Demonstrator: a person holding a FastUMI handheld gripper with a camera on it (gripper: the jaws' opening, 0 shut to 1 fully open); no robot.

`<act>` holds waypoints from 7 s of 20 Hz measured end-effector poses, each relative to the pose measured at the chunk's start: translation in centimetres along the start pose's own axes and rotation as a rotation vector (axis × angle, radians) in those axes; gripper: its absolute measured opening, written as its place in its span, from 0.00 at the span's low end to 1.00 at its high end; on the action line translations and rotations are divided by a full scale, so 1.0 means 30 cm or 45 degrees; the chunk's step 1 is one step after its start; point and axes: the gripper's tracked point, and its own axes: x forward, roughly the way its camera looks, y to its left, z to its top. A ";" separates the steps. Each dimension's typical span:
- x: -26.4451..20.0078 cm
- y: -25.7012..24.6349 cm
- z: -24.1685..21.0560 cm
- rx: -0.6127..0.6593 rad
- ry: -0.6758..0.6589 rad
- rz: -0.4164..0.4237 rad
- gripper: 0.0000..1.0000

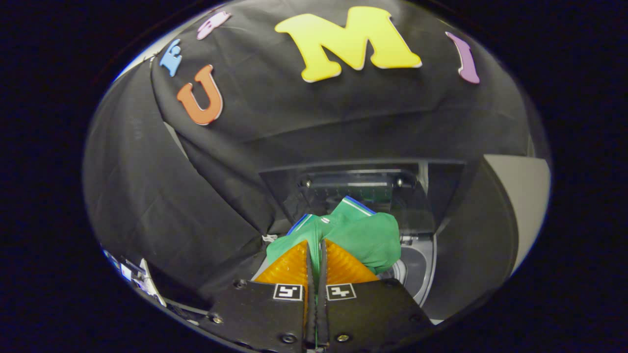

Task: Put the clothes into the washing machine and then close the washing machine lid.

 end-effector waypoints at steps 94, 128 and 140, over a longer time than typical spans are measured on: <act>0.363 -0.181 0.484 -0.112 -0.035 -0.266 0.91; 0.334 -0.178 0.365 -0.372 -0.297 -0.227 0.92; 0.220 -0.112 0.438 -0.379 -0.592 -0.090 0.92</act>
